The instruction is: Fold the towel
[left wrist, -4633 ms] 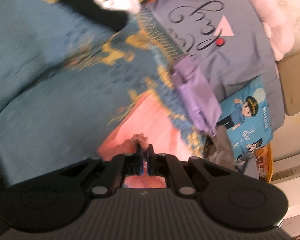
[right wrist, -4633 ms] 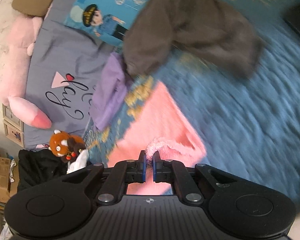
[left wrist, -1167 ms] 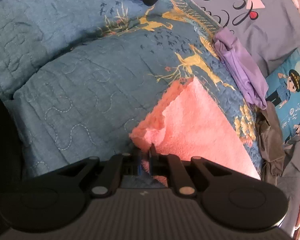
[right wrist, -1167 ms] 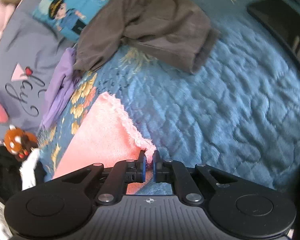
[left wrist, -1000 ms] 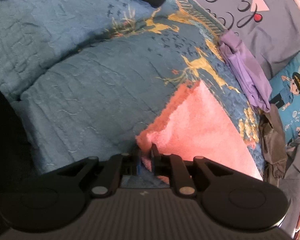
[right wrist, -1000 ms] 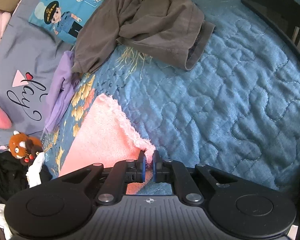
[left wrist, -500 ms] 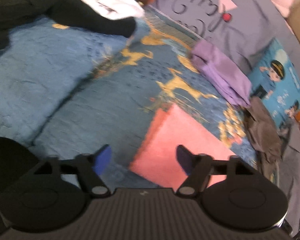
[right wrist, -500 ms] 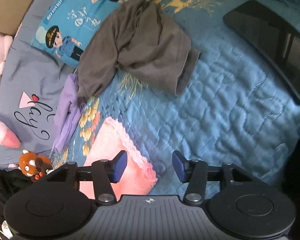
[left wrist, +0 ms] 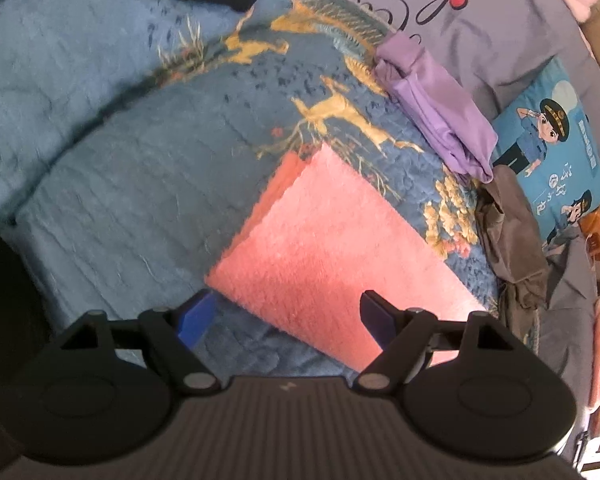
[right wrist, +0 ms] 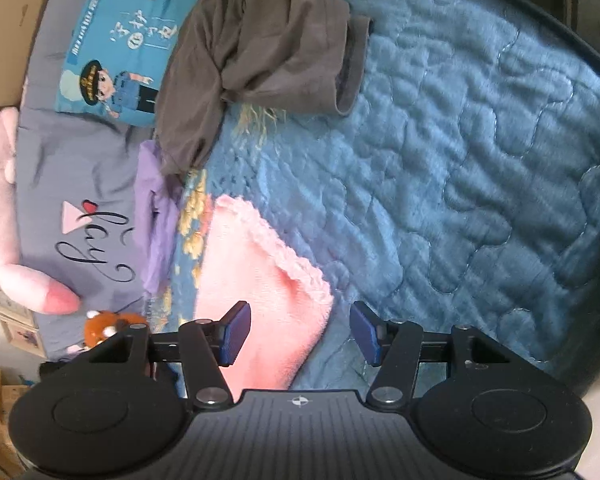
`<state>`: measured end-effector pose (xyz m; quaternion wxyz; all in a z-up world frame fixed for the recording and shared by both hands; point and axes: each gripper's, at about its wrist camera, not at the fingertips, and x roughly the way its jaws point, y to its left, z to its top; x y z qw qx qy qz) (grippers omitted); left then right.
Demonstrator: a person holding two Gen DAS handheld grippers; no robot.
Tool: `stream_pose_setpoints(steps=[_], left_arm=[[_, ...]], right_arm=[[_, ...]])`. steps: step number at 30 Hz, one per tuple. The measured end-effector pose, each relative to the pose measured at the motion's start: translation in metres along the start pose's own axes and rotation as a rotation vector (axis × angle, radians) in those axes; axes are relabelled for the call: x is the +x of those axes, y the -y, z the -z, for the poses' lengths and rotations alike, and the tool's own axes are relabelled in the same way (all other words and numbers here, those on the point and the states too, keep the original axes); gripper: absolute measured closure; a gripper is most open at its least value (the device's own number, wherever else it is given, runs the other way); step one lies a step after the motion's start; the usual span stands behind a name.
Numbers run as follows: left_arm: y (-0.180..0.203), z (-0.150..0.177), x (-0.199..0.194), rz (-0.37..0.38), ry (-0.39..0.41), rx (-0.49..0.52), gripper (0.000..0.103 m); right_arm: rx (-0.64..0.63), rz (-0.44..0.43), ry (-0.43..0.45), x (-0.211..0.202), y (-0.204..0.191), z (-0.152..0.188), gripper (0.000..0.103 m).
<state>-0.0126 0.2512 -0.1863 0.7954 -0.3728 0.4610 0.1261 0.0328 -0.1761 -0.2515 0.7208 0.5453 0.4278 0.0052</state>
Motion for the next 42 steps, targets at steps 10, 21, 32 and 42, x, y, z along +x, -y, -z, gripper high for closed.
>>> stream_pose_setpoints(steps=[10, 21, 32, 42], left_arm=[[-0.042, -0.012, 0.010, 0.017, -0.045, -0.161, 0.028], [-0.068, -0.007, 0.029, 0.141, -0.083, -0.351, 0.067], [-0.072, -0.002, 0.034, 0.120, -0.022, -0.374, 0.093], [-0.067, -0.002, 0.037, 0.131, -0.007, -0.273, 0.093]], right_arm=[[-0.042, 0.008, 0.022, 0.007, -0.001, 0.003, 0.092], [-0.044, 0.022, 0.015, 0.010, 0.002, 0.002, 0.093], [-0.208, 0.021, 0.100, -0.001, -0.026, 0.011, 0.097], [-0.620, -0.019, 0.074, 0.015, -0.116, 0.049, 0.097]])
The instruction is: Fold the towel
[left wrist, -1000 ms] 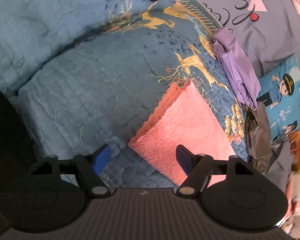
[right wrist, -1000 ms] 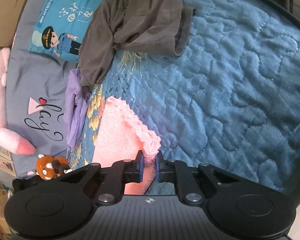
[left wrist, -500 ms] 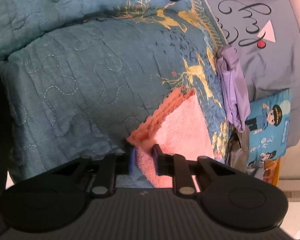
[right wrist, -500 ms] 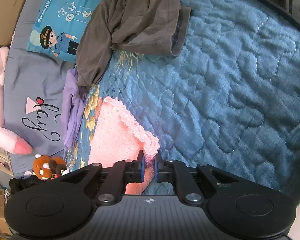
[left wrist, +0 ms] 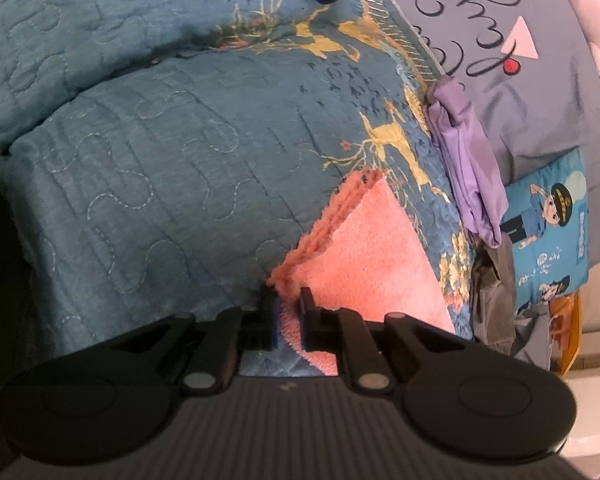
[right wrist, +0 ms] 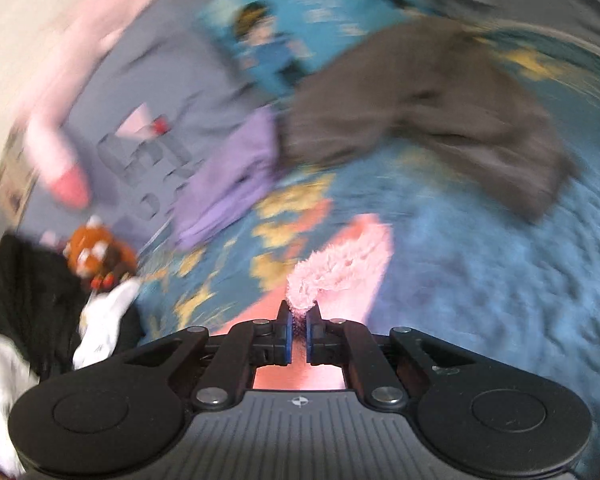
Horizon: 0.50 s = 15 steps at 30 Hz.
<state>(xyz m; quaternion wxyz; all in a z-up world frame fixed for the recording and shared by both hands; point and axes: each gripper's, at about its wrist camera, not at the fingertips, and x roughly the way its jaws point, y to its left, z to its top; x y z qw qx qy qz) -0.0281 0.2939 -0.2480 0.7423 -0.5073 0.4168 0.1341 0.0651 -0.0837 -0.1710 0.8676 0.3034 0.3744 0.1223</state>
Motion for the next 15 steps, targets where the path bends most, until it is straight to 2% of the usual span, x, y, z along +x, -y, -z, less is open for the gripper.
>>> stream_pose_setpoints(steps=[4, 8, 12, 15], left_arm=[[-0.005, -0.003, 0.002, 0.027, -0.007, 0.002, 0.093], [-0.010, -0.005, 0.003, 0.053, -0.019, 0.000, 0.093], [-0.014, -0.006, 0.004, 0.072, -0.032, -0.015, 0.093], [-0.018, -0.008, 0.005, 0.085, -0.041, -0.030, 0.093]], right_arm=[[-0.148, -0.079, -0.065, 0.017, -0.050, 0.009, 0.097], [-0.298, -0.140, -0.143, 0.035, -0.095, 0.034, 0.097], [-0.426, -0.156, -0.224, 0.053, -0.128, 0.064, 0.097], [-0.453, -0.152, -0.290, 0.066, -0.134, 0.084, 0.097]])
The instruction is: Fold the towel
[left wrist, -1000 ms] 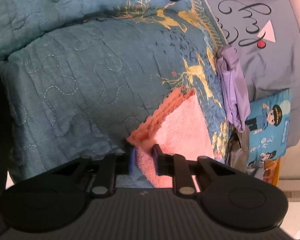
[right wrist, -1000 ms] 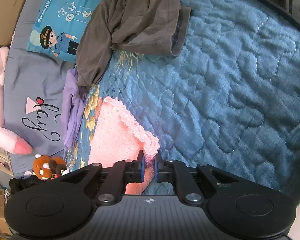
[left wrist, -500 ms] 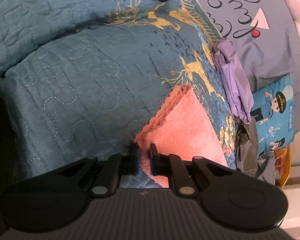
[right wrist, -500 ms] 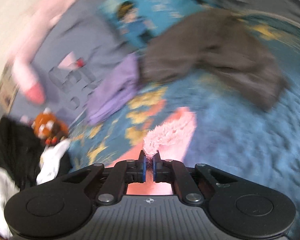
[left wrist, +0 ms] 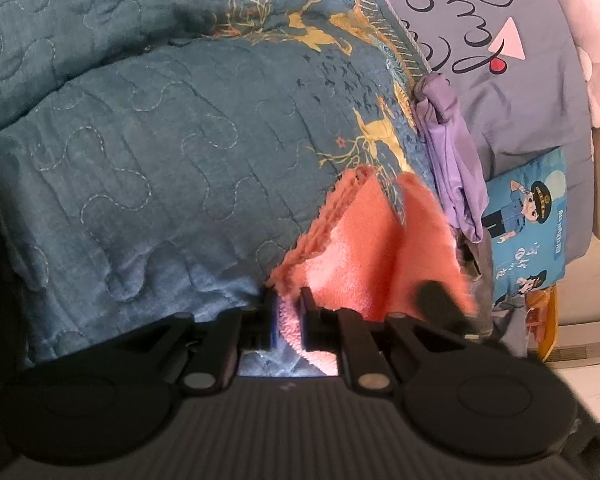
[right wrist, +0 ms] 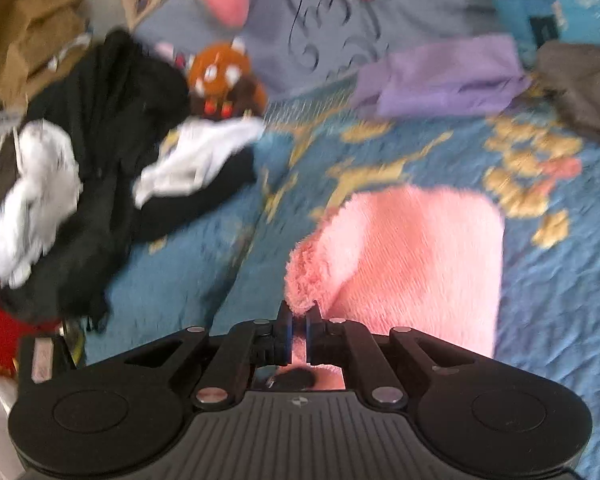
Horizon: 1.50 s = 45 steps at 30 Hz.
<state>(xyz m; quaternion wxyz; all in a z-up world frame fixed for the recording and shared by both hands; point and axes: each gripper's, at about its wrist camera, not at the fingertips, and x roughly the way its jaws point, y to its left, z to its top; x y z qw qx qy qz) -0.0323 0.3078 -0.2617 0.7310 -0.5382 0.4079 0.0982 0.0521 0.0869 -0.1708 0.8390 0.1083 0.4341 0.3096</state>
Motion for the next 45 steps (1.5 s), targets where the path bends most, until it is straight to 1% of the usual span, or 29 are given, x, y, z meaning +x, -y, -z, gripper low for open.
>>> stream_pose_setpoints(steps=[2, 3, 6, 12, 16, 19, 22, 24, 27, 30, 33, 38, 41, 45], left_arm=[[-0.002, -0.001, 0.000, 0.007, -0.003, -0.007, 0.093], [-0.003, -0.001, 0.000, 0.008, -0.004, -0.009, 0.095], [-0.004, -0.002, 0.001, 0.015, -0.005, -0.023, 0.095], [-0.002, -0.002, -0.001, 0.009, 0.007, -0.024, 0.095], [0.005, -0.004, -0.011, 0.005, 0.021, 0.017, 0.095], [0.010, -0.006, -0.023, 0.000, 0.046, 0.047, 0.095], [0.011, -0.009, -0.034, 0.006, 0.066, 0.048, 0.095], [0.010, -0.012, -0.041, 0.014, 0.073, 0.041, 0.095], [0.012, -0.016, -0.050, 0.002, 0.097, 0.061, 0.095], [0.013, -0.021, -0.055, 0.015, 0.100, 0.067, 0.094], [0.017, -0.025, -0.058, 0.040, 0.098, 0.085, 0.094], [0.029, -0.031, -0.062, 0.062, 0.095, 0.139, 0.094], [0.037, -0.029, -0.060, 0.079, 0.081, 0.165, 0.094], [0.047, -0.022, -0.056, 0.102, 0.050, 0.204, 0.093]], right_arm=[[-0.006, -0.009, -0.027, 0.005, -0.005, 0.007, 0.097], [-0.010, -0.011, -0.035, 0.006, -0.007, 0.010, 0.097], [-0.006, -0.015, -0.047, 0.009, -0.010, 0.010, 0.097], [0.062, -0.048, -0.066, 0.012, -0.005, 0.009, 0.097], [0.070, -0.047, -0.066, 0.013, -0.005, 0.009, 0.097], [0.049, -0.034, -0.067, 0.014, -0.008, 0.010, 0.097], [-0.007, -0.004, -0.070, 0.016, -0.014, 0.014, 0.097], [-0.064, 0.022, -0.070, 0.017, -0.021, 0.016, 0.097], [-0.169, 0.059, -0.072, 0.020, -0.033, 0.022, 0.097], [-0.246, 0.085, -0.067, 0.024, -0.040, 0.028, 0.096], [-0.325, 0.109, -0.053, 0.026, -0.047, 0.035, 0.091], [-0.440, 0.129, -0.021, 0.022, -0.058, 0.045, 0.084], [-0.501, 0.133, -0.006, 0.016, -0.064, 0.050, 0.082], [-0.535, 0.121, -0.012, 0.003, -0.062, 0.059, 0.081]])
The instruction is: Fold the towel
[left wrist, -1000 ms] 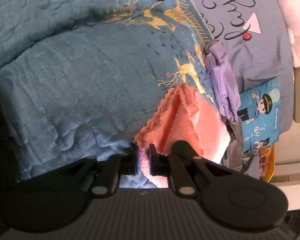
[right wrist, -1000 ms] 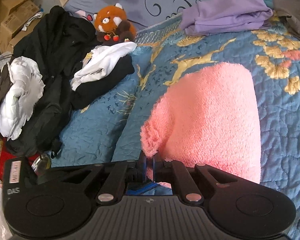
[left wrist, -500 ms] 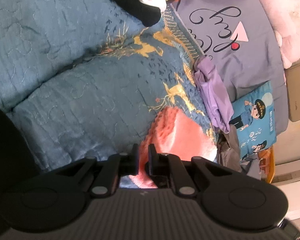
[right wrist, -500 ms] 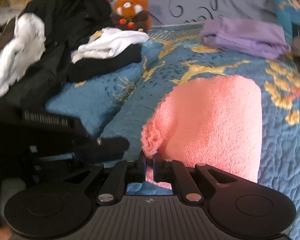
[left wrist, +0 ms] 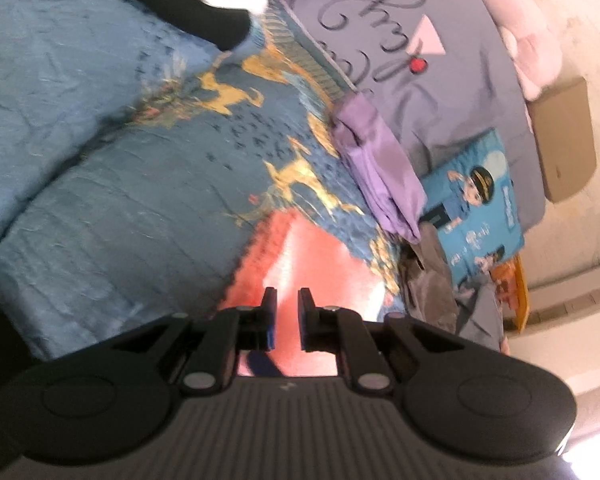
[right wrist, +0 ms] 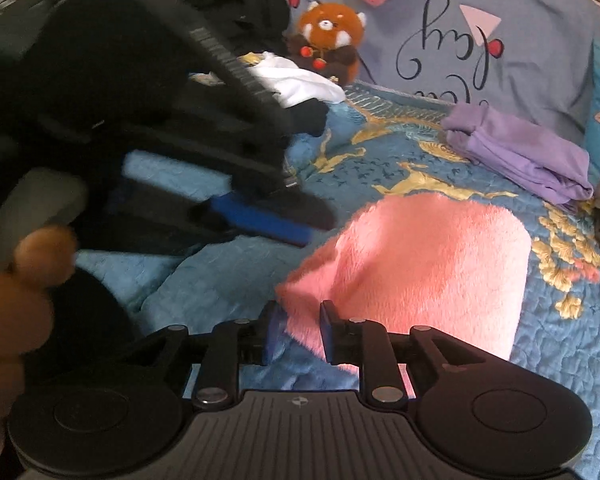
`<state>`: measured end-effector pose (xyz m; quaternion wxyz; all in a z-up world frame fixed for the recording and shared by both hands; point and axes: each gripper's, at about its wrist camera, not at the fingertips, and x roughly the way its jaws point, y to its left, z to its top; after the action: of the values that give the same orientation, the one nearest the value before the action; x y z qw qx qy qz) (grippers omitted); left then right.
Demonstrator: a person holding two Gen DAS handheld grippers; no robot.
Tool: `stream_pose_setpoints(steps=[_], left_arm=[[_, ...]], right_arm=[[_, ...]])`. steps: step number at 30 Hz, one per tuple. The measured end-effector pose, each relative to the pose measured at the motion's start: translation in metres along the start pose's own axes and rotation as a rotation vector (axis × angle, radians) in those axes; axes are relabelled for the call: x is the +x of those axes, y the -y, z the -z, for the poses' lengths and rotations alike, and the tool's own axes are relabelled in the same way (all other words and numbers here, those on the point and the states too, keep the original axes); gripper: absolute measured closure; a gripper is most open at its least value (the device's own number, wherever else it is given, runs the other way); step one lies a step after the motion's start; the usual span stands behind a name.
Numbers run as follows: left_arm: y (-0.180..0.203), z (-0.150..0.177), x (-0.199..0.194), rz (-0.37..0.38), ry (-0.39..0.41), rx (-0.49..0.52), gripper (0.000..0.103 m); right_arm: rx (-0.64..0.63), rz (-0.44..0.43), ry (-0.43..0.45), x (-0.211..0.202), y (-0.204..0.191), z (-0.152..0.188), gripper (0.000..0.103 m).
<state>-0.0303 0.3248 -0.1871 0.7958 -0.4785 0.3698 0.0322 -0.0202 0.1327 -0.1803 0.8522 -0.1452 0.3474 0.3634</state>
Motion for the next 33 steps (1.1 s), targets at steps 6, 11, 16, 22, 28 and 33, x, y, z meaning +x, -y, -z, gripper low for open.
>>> stream_pose_setpoints(steps=[6, 11, 16, 22, 28, 33], left_arm=[[0.009, 0.008, 0.013, -0.005, -0.038, 0.041, 0.093], [0.011, 0.014, 0.026, -0.088, -0.062, 0.083, 0.093], [0.012, 0.021, 0.033, -0.129, -0.079, 0.112, 0.087], [0.003, 0.025, 0.045, -0.176, -0.098, 0.110, 0.084], [0.007, 0.022, 0.039, -0.151, -0.081, 0.109, 0.084], [0.034, 0.006, 0.019, -0.044, -0.038, 0.146, 0.075]], right_arm=[[0.022, 0.049, 0.026, -0.035, 0.021, 0.017, 0.080], [0.096, 0.115, 0.082, -0.053, 0.046, 0.015, 0.072], [0.157, 0.120, 0.059, -0.028, 0.061, 0.002, 0.073], [0.241, 0.111, -0.083, 0.000, 0.086, 0.016, 0.080], [0.345, 0.044, -0.063, -0.016, 0.102, 0.009, 0.081], [0.400, 0.060, 0.038, -0.032, 0.120, -0.012, 0.068]])
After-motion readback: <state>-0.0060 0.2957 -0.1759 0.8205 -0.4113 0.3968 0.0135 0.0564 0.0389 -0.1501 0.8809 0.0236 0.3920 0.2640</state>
